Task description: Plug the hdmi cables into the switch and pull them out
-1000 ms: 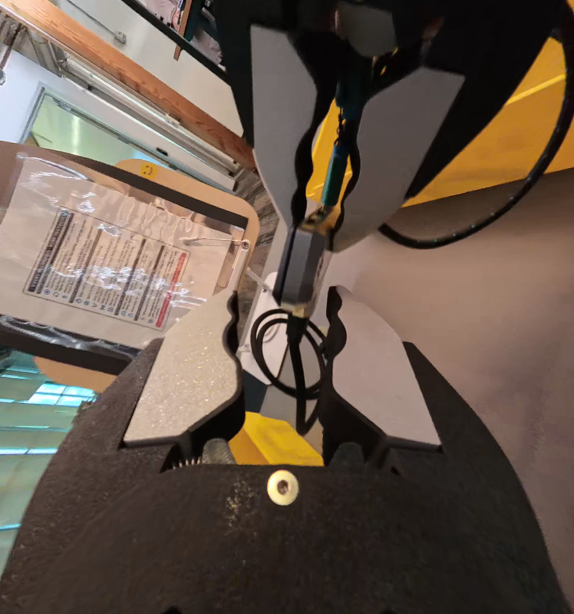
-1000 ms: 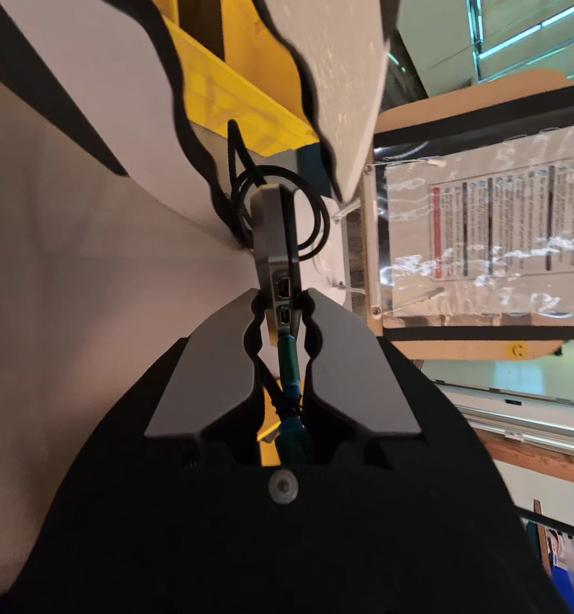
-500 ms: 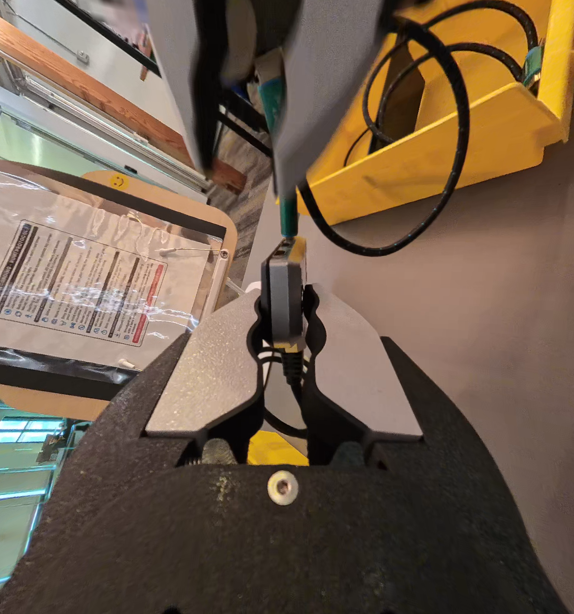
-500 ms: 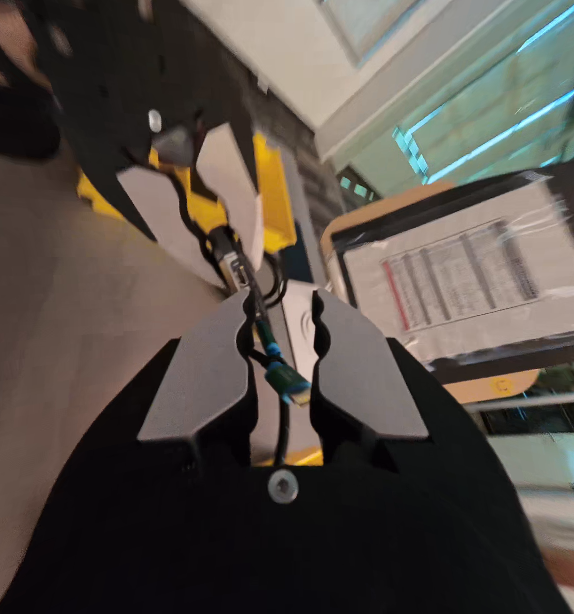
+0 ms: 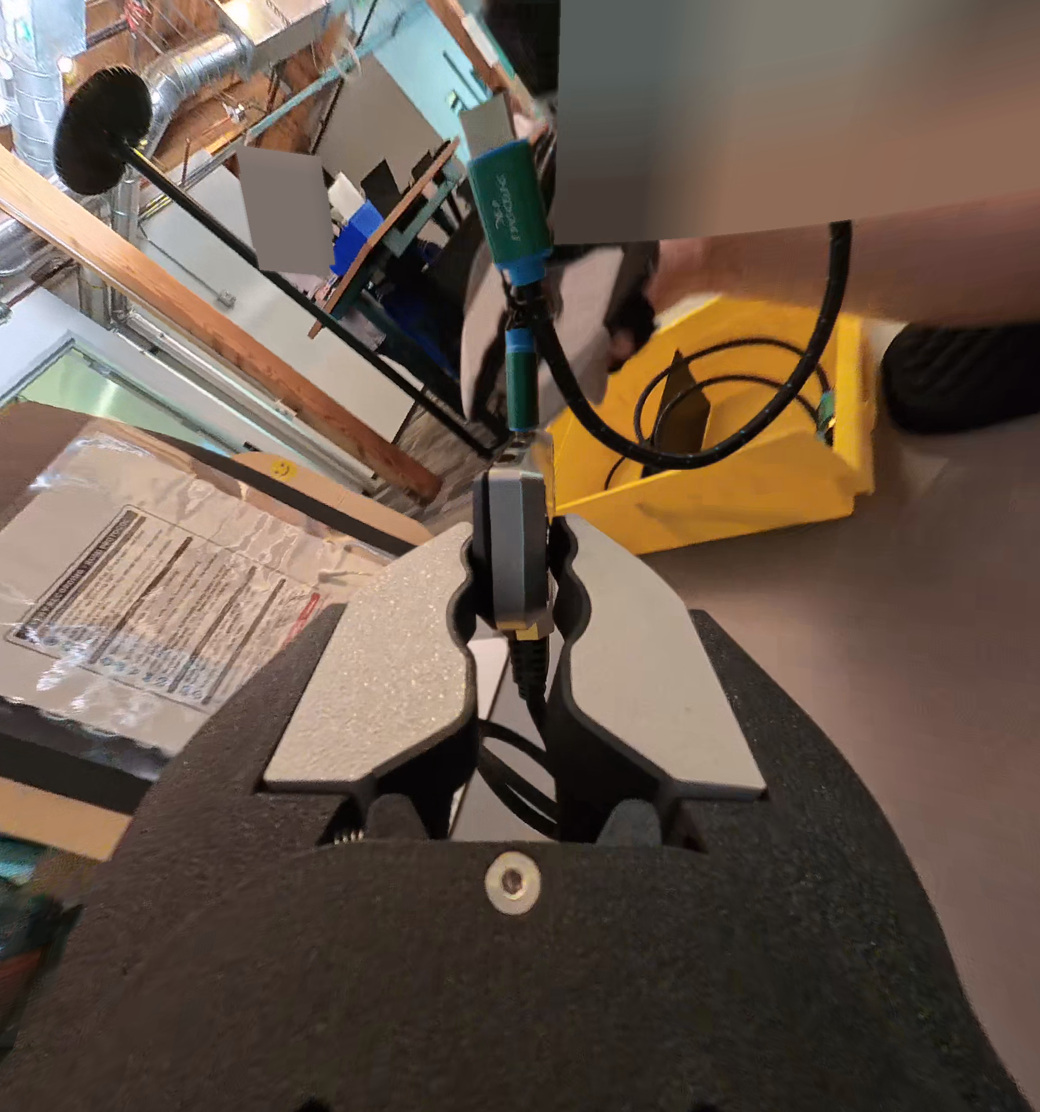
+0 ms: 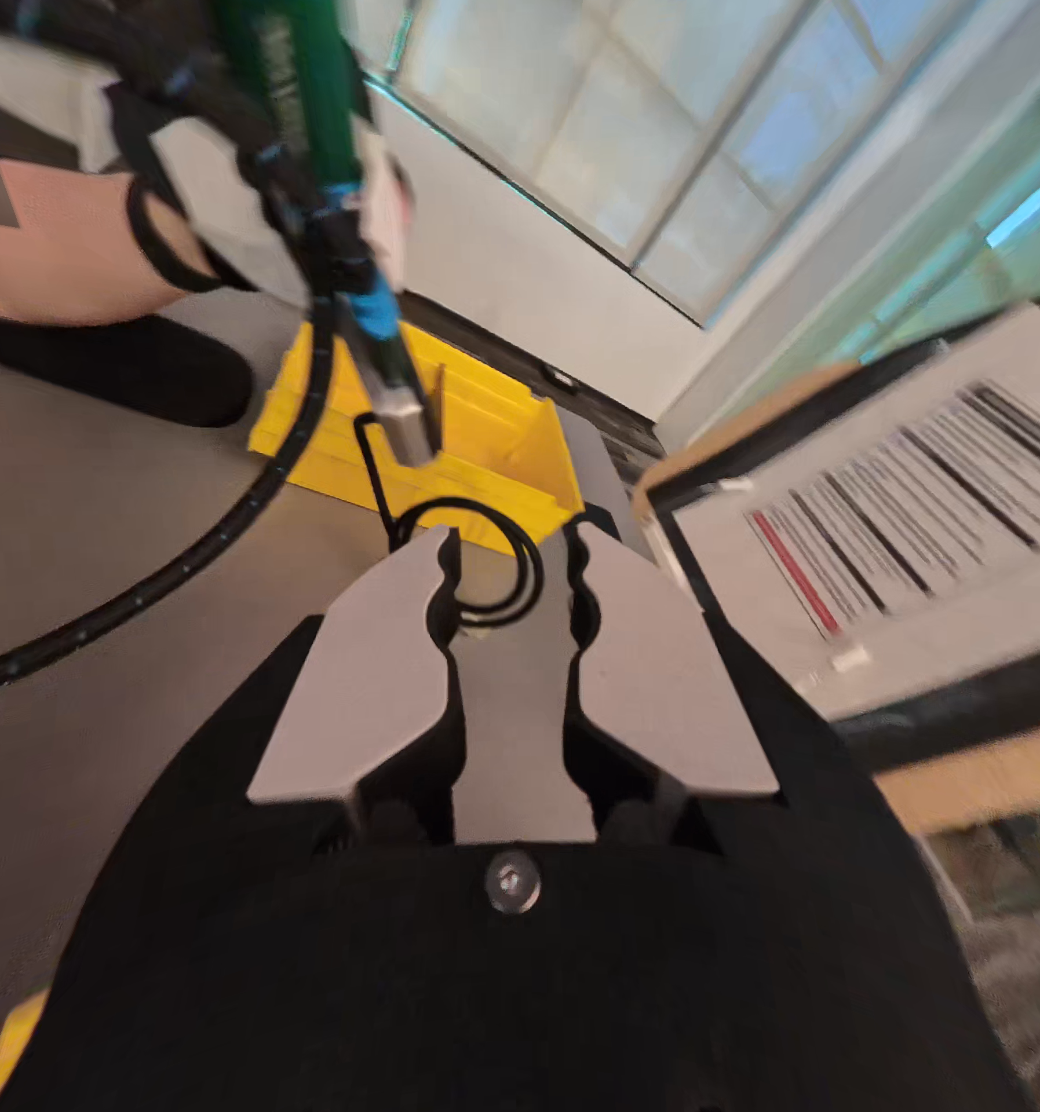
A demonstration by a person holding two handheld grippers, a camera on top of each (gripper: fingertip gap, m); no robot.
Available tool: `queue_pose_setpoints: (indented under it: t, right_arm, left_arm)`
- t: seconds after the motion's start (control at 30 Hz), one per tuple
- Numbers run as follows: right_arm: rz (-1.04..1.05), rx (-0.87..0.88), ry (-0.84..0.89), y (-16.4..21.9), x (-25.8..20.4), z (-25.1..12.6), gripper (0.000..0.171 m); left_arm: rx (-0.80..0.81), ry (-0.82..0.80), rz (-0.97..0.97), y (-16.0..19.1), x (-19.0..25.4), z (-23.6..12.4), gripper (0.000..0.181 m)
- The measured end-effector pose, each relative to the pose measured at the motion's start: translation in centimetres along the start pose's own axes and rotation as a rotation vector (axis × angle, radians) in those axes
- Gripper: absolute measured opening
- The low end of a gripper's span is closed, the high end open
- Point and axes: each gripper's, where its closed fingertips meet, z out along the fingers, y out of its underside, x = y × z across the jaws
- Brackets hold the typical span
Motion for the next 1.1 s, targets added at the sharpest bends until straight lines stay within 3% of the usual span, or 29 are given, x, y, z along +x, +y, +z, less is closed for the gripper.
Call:
queue_pose_setpoints:
  t: [0.03,0.3,0.37,0.77,1.1]
  right_arm:
    - [-0.024,0.009,-0.026,-0.6,-1.0,1.0,0.035]
    - [0.126,0.167,-0.241,-3.2,-5.3,3.5,0.035]
    - [0.179,0.181,-0.219,-3.2,-4.7,4.0,0.024]
    - [0.728,0.192,-0.458,-2.3,-4.1,4.3,0.02]
    - [0.82,0.138,-0.511,-1.2,-4.7,4.8,0.02]
  left_arm:
    - [0.021,0.012,-0.024,-0.3,0.0,-0.2,0.021]
    - [0.121,0.124,-0.264,-1.5,0.1,-0.6,0.02]
    - [0.128,0.127,-0.309,-1.6,-0.1,-0.6,0.02]
    - [-0.026,0.122,-0.489,1.6,-0.9,0.2,0.032]
    - [-0.083,0.236,-0.694,3.5,0.9,2.0,0.037]
